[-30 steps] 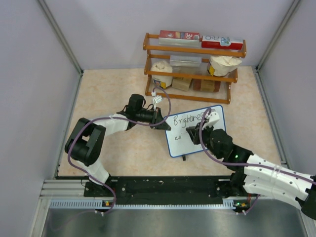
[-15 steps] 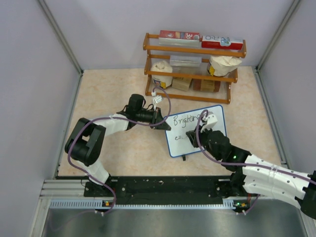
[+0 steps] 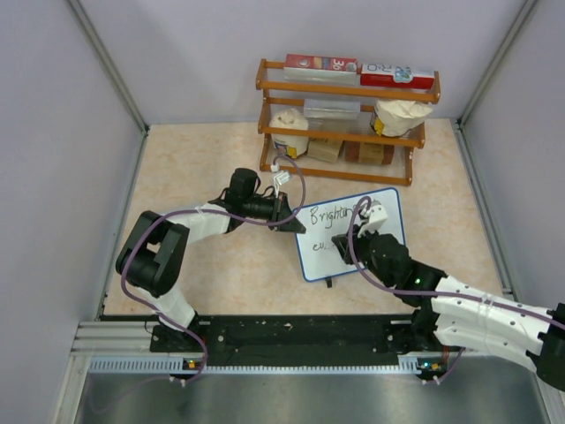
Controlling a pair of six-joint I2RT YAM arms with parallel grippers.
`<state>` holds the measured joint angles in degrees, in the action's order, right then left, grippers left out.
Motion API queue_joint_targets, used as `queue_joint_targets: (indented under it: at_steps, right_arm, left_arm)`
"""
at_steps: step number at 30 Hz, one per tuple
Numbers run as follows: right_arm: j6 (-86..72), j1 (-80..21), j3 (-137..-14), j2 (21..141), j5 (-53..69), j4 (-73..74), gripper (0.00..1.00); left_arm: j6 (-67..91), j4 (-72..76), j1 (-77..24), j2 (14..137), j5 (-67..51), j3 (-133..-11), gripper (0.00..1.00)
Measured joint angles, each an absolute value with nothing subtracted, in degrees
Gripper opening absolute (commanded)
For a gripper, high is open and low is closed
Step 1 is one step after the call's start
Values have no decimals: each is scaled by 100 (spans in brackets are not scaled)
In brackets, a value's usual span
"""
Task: Write a sentence on the whiteboard
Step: Write with the whiteboard marker on the whiteboard.
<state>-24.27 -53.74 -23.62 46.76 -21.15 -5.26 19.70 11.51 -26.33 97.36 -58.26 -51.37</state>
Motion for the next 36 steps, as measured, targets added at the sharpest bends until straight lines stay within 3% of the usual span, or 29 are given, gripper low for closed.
queue_joint_targets:
  at_steps: [36]
  right_arm:
    - [-2620,-5107,-2324,4622,-2112,-598,0]
  left_arm:
    - [1970,1151,-2633,9736,-5822,-5137,0]
